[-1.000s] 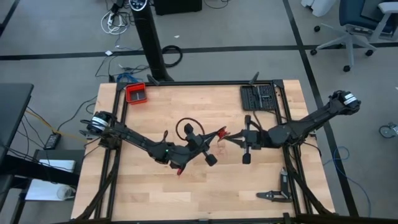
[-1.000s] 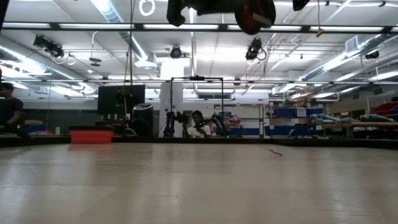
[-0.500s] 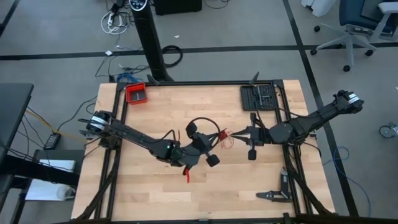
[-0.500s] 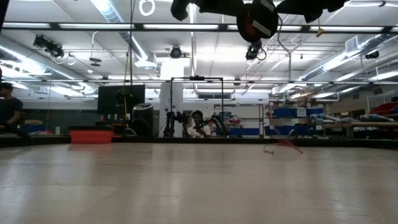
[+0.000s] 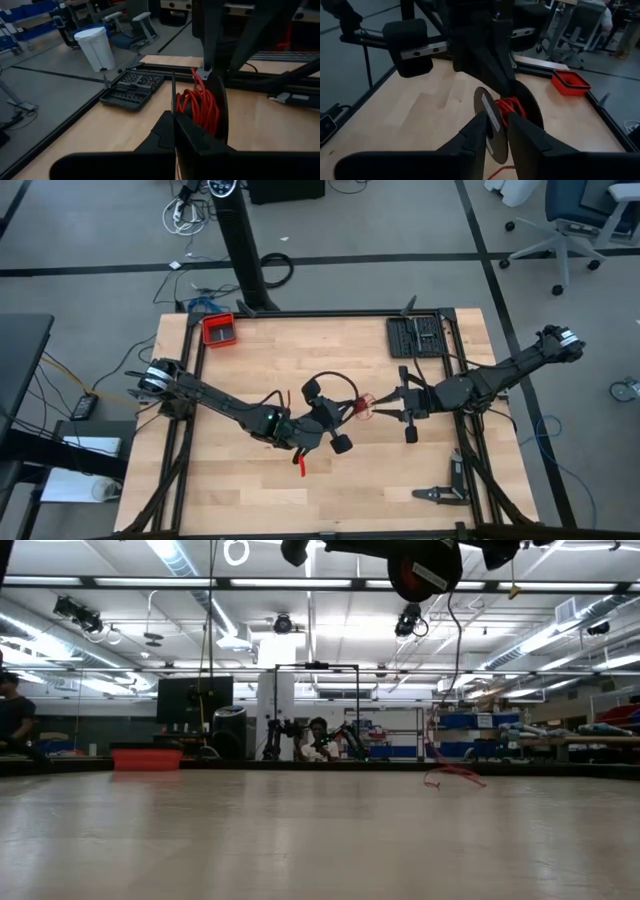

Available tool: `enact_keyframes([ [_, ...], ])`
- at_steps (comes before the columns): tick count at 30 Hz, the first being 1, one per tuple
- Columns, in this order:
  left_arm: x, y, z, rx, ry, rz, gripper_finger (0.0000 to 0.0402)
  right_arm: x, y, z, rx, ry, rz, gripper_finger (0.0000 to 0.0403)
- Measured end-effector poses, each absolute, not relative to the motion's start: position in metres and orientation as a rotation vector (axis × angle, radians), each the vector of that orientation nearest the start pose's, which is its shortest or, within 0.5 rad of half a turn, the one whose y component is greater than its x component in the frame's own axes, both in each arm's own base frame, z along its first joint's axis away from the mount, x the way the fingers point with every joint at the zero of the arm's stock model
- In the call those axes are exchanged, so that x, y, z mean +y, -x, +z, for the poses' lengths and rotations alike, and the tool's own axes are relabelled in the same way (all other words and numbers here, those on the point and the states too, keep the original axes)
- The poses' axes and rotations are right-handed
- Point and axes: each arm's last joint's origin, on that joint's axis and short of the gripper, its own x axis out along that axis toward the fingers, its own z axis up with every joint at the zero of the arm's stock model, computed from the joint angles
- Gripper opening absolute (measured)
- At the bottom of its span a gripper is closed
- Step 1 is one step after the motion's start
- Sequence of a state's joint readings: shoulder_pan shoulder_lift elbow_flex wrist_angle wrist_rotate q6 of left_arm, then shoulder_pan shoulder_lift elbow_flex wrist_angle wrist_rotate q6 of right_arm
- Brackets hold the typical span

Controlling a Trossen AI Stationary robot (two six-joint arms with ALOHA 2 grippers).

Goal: Coil cords
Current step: Coil the red wire onto the spool

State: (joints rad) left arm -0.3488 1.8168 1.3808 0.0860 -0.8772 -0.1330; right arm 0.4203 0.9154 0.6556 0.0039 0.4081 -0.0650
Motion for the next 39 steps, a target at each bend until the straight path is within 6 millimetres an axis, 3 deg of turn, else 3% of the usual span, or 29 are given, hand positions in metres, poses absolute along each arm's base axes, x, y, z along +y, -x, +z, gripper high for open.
enact_keyframes([
  [13,-0.120,-0.398,0.286,0.195,-0.026,0.534,0.0001,0.070,-0.205,0.276,0.250,0.216,0.046,0.0074],
  [18,-0.120,-0.398,0.288,0.178,-0.019,0.544,0.0001,0.070,-0.207,0.272,0.272,0.227,0.037,0.0012],
  [21,-0.120,-0.398,0.288,0.178,-0.025,0.547,0.0004,0.069,-0.206,0.273,0.268,0.217,0.018,0.0006],
  [24,-0.122,-0.397,0.288,0.177,-0.025,0.546,0.0027,0.069,-0.206,0.274,0.264,0.210,0.025,0.0004],
  [33,-0.130,-0.385,0.295,0.211,-0.084,0.564,0.0157,0.066,-0.200,0.280,0.238,0.194,-0.018,0.0001],
  [39,-0.131,-0.380,0.297,0.232,-0.064,0.555,0.0177,0.065,-0.186,0.298,0.127,0.147,-0.003,0.0001],
])
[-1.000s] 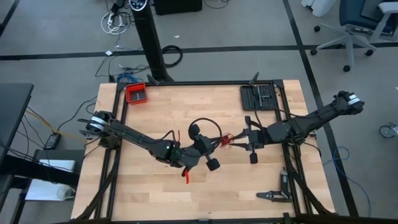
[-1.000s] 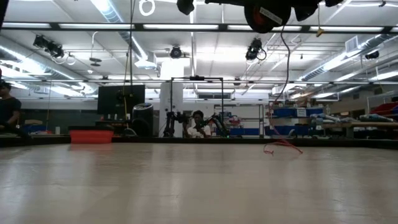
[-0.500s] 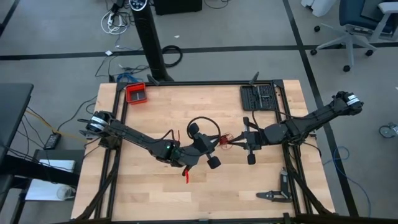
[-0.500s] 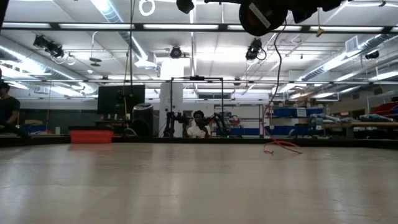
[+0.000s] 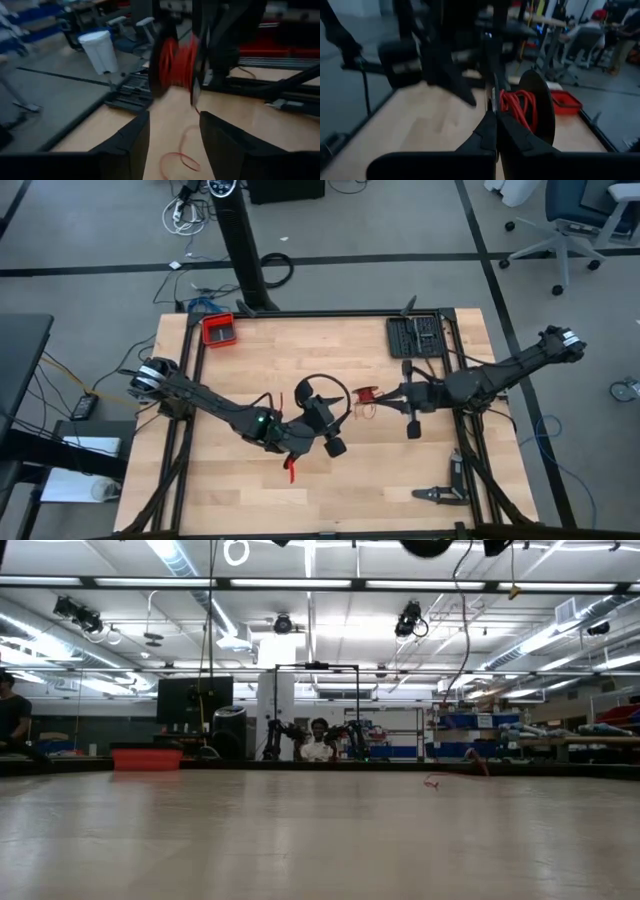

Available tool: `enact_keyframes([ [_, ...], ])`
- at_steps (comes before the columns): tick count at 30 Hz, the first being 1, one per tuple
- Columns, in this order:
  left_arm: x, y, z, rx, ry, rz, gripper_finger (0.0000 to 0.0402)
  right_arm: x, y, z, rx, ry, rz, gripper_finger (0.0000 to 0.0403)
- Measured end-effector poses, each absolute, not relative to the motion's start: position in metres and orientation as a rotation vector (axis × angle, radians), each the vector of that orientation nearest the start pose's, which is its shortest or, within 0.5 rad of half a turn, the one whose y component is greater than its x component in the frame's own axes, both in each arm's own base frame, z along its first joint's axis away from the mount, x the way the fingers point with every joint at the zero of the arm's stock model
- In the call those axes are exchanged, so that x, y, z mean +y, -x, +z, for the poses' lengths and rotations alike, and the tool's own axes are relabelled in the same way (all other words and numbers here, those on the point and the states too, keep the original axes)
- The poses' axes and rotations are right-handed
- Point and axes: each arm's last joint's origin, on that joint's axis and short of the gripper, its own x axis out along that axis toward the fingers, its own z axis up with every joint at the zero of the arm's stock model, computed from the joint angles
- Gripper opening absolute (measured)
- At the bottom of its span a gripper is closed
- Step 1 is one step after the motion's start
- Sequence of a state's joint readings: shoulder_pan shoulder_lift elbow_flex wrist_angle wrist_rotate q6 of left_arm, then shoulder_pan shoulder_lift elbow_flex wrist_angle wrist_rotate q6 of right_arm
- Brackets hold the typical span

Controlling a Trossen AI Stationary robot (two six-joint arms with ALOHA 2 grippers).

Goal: Coil cords
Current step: Coil the red wire onto the spool

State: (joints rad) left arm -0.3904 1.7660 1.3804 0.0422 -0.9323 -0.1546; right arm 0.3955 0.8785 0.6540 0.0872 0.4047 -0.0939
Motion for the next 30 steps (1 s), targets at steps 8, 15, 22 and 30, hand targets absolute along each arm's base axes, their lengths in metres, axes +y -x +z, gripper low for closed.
enact_keyframes([
  [8,-0.118,-0.389,0.284,0.159,0.114,0.430,0.0177,0.071,-0.181,0.312,-0.001,0.090,0.011,0.0001],
  [15,-0.114,-0.396,0.267,0.086,0.190,0.410,0.0177,0.082,-0.189,0.314,-0.063,0.126,-0.017,0.0000],
  [22,-0.110,-0.404,0.259,0.055,0.224,0.408,0.0177,0.090,-0.200,0.308,-0.072,0.154,-0.020,0.0000],
  [30,-0.110,-0.406,0.259,0.049,0.237,0.364,0.0177,0.093,-0.204,0.305,-0.065,0.190,-0.025,0.0000],
])
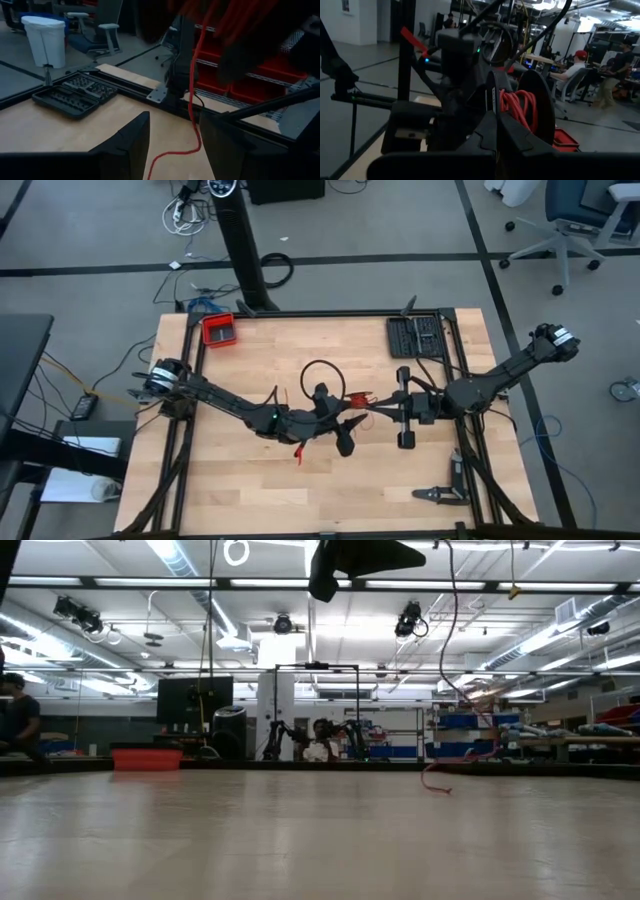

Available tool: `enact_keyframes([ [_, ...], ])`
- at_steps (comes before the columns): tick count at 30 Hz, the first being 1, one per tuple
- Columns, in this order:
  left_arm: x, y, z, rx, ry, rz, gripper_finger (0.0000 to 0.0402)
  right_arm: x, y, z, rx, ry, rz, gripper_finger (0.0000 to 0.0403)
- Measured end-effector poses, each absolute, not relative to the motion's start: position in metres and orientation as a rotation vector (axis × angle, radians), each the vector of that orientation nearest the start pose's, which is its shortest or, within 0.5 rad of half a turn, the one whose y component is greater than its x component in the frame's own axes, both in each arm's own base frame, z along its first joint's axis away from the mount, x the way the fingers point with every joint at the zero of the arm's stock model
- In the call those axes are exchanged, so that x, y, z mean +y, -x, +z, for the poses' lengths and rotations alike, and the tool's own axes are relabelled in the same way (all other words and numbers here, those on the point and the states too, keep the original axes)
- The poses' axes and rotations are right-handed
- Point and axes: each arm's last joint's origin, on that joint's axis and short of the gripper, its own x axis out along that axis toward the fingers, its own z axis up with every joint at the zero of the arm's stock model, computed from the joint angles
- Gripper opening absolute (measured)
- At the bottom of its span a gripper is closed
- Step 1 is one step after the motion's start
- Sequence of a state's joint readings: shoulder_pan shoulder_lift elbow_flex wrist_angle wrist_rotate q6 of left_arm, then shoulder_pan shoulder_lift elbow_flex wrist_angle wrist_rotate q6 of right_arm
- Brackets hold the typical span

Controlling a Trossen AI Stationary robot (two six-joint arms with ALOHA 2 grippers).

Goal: Coil cords
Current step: Coil the red wire onto the spool

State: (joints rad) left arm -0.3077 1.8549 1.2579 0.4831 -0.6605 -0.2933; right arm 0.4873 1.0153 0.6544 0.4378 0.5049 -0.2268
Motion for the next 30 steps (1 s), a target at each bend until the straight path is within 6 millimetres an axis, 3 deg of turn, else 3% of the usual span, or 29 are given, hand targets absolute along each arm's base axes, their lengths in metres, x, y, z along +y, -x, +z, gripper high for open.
enact_keyframes([
  [19,-0.108,-0.407,0.260,0.036,0.248,0.335,0.0171,0.098,-0.210,0.304,-0.107,0.174,0.012,0.0001],
  [22,-0.109,-0.407,0.260,0.047,0.222,0.335,0.0130,0.100,-0.213,0.303,-0.120,0.169,0.028,0.0001],
  [26,-0.109,-0.407,0.258,0.063,0.206,0.321,0.0020,0.101,-0.215,0.302,-0.122,0.170,0.029,0.0001],
  [30,-0.109,-0.407,0.256,0.088,0.184,0.324,0.0004,0.100,-0.212,0.304,-0.128,0.168,0.031,0.0001],
])
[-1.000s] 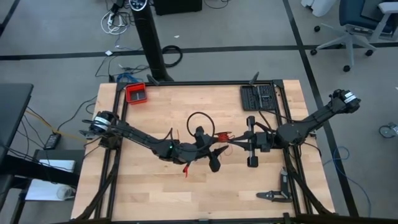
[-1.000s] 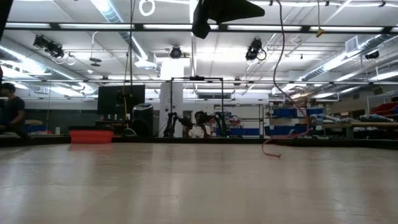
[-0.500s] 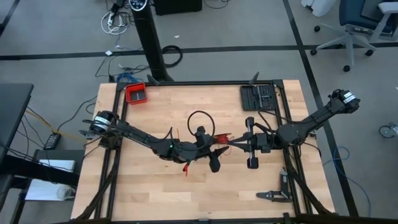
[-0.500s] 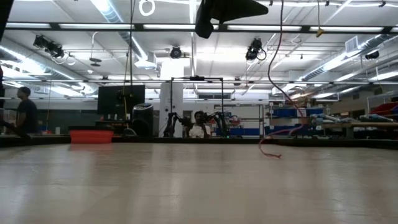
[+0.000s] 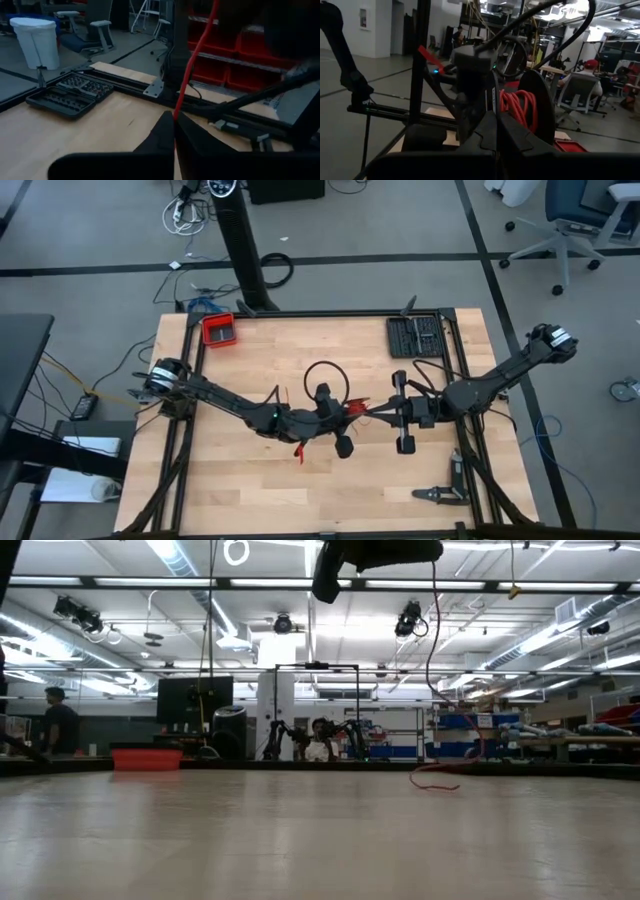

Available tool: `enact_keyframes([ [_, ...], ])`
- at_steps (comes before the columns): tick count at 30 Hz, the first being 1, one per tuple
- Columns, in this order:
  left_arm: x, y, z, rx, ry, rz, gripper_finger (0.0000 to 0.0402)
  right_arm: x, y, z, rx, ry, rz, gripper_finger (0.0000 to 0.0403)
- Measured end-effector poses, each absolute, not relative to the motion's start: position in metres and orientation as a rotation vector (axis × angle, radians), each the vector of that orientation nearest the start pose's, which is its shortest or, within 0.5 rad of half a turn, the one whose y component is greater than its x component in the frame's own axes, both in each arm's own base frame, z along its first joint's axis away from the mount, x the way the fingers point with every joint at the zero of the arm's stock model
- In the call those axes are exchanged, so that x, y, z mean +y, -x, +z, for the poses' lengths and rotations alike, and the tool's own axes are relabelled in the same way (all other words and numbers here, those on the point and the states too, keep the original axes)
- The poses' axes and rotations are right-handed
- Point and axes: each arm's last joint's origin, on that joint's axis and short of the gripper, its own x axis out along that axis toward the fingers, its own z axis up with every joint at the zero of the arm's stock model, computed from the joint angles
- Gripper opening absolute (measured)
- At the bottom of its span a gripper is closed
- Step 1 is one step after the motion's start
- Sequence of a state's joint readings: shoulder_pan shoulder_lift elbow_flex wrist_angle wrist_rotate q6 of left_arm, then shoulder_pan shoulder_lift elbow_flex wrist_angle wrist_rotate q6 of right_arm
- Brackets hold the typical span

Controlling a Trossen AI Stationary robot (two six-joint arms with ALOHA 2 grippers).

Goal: Coil cords
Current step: Coil the red wire onto the spool

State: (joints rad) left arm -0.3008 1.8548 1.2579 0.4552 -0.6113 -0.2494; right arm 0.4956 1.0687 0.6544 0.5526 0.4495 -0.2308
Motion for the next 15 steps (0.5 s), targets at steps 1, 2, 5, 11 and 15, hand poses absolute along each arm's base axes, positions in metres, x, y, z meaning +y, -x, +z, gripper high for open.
enact_keyframes([
  [1,-0.109,-0.406,0.256,0.101,0.172,0.325,0.0004,0.100,-0.211,0.305,-0.127,0.171,0.033,0.0001],
  [2,-0.108,-0.405,0.256,0.117,0.162,0.326,0.0003,0.100,-0.208,0.306,-0.122,0.176,0.035,0.0001],
  [5,-0.108,-0.396,0.268,0.145,0.146,0.324,0.0002,0.098,-0.202,0.305,-0.079,0.182,0.031,0.0001],
  [11,-0.114,-0.376,0.286,0.205,0.116,0.290,0.0001,0.088,-0.190,0.303,0.026,0.122,0.006,0.0001],
  [15,-0.120,-0.372,0.290,0.211,0.089,0.249,0.0001,0.080,-0.185,0.300,0.091,0.068,0.011,0.0001],
])
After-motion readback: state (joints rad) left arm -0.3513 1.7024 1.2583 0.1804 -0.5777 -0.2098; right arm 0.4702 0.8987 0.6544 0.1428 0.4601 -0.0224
